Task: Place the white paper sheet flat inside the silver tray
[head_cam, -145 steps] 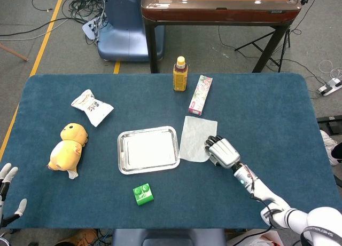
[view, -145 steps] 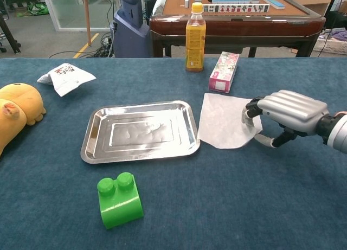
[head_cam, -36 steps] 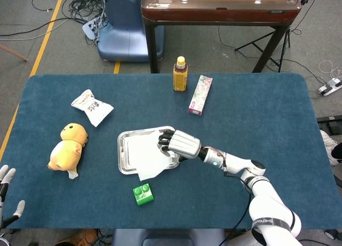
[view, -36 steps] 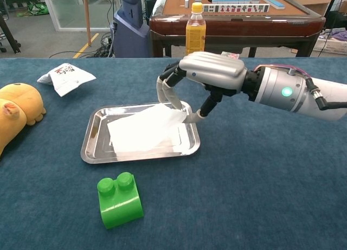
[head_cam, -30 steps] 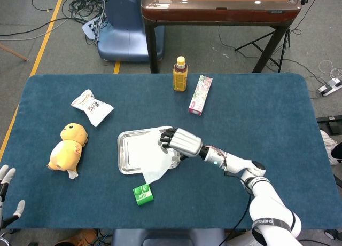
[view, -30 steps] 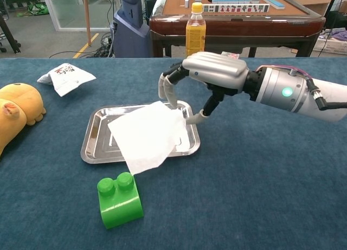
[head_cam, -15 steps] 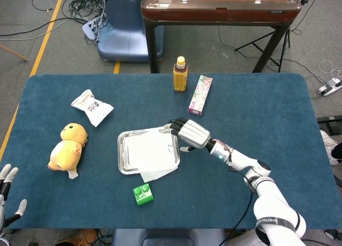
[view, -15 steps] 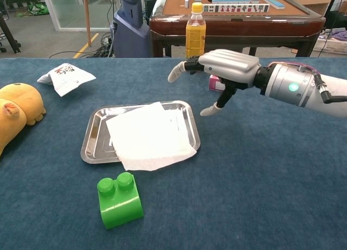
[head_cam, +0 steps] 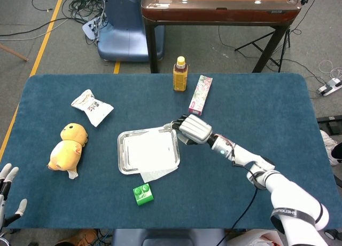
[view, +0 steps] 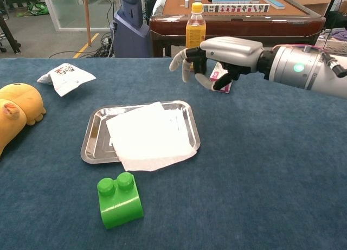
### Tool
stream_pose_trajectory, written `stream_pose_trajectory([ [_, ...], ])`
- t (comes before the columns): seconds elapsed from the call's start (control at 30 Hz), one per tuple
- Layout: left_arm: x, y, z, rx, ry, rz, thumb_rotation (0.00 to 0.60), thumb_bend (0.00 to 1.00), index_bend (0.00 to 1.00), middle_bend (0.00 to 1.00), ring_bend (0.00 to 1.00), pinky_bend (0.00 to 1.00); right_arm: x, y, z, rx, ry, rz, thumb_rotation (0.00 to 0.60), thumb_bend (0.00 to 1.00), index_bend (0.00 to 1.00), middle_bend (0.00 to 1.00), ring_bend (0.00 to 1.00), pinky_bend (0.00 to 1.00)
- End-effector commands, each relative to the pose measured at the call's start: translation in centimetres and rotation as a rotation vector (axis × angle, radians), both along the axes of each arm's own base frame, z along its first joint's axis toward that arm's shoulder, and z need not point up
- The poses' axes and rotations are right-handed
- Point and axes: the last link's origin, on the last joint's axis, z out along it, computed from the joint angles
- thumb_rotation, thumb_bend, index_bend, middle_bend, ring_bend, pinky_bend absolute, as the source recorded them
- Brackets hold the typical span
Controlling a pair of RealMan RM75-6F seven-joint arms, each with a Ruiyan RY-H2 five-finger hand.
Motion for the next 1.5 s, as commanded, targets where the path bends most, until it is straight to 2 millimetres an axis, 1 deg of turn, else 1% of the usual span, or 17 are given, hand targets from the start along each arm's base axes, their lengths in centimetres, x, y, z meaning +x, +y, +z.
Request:
stream_pose_trajectory([
  [0.03, 0.0, 0.0, 0.0, 0.000, -0.002, -0.002, 0.600, 0.34, 0.07, 0.02, 0.04, 0.01, 1.7, 0.6, 2.8, -0.017, 0.118, -0.020, 0.600, 1.00, 0.24, 0.68, 0.78, 0.86],
  [0.1, 0.0, 0.0, 0.0, 0.000, -0.003, -0.004, 0.600, 0.33, 0.07, 0.02, 0.04, 0.01, 2.1, 1.0, 3.0, -0.007, 0.151, -0.038, 0.600, 1.00, 0.24, 0.78, 0.86, 0.94],
  [0.13, -0.1, 0.0, 0.0, 0.000, -0.004, -0.004, 0.600, 0.33, 0.07, 0.02, 0.04, 0.01, 2.3, 1.2, 3.1, -0.001, 0.171, -0.050, 0.600, 1.00, 0.24, 0.83, 0.88, 0.97],
  [0.23, -0.1, -0.1, 0.0, 0.000, -0.006, -0.006, 0.600, 0.34, 0.07, 0.02, 0.04, 0.01, 3.0, 1.4, 3.1, 0.005, 0.211, -0.072, 0.600, 1.00, 0.24, 0.96, 0.95, 1.00],
  [0.3, -0.2, -0.2, 0.0, 0.001, -0.008, -0.005, 0.600, 0.34, 0.07, 0.02, 0.04, 0.01, 3.4, 1.5, 3.0, 0.013, 0.226, -0.090, 0.600, 1.00, 0.24, 0.99, 0.98, 1.00],
  [0.4, -0.2, -0.3, 0.0, 0.003, -0.008, -0.004, 0.600, 0.34, 0.07, 0.02, 0.04, 0.01, 3.9, 1.4, 2.7, 0.025, 0.246, -0.113, 0.600, 1.00, 0.24, 1.00, 1.00, 1.00],
  [0.63, -0.3, -0.5, -0.1, 0.004, -0.013, -0.006, 0.600, 0.34, 0.07, 0.02, 0.04, 0.01, 4.7, 1.0, 1.0, 0.049, 0.349, -0.156, 0.600, 1.00, 0.24, 1.00, 1.00, 1.00],
  [0.9, -0.4, -0.6, -0.1, 0.005, -0.015, -0.004, 0.600, 0.33, 0.07, 0.02, 0.04, 0.01, 4.9, 0.5, -1.2, 0.069, 0.410, -0.198, 0.600, 1.00, 0.24, 1.00, 1.00, 1.00],
  [1.3, -0.6, -0.6, -0.2, -0.001, -0.017, 0.003, 0.600, 0.34, 0.07, 0.02, 0.04, 0.01, 4.3, -0.5, -3.7, 0.067, 0.474, -0.246, 0.600, 1.00, 0.24, 1.00, 1.00, 1.00],
  [1.5, -0.8, -0.7, -0.1, 0.003, -0.017, 0.012, 0.600, 0.34, 0.07, 0.02, 0.04, 0.01, 4.4, -0.7, -5.1, 0.073, 0.491, -0.258, 0.600, 1.00, 0.24, 1.00, 1.00, 1.00],
])
